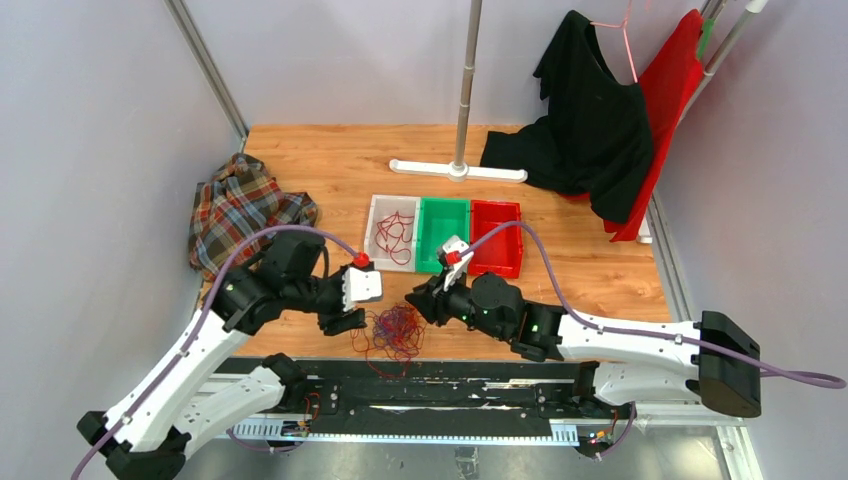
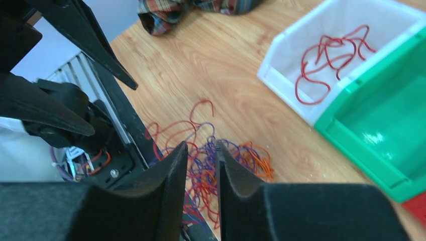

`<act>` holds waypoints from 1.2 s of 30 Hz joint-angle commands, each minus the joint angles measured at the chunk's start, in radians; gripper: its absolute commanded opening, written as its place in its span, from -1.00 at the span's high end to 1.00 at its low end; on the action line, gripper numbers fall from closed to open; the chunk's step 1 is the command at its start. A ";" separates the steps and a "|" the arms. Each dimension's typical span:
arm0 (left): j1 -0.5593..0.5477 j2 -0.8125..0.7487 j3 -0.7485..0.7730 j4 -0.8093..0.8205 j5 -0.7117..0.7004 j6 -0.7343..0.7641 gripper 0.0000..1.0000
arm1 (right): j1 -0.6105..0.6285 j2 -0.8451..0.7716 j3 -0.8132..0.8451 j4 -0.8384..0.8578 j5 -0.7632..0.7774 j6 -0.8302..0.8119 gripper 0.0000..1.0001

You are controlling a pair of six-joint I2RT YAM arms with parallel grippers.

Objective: Untangle the cables

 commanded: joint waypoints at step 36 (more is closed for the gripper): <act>-0.195 0.440 0.179 0.061 -0.082 0.112 0.99 | -0.005 -0.154 -0.188 -0.014 0.000 0.102 0.27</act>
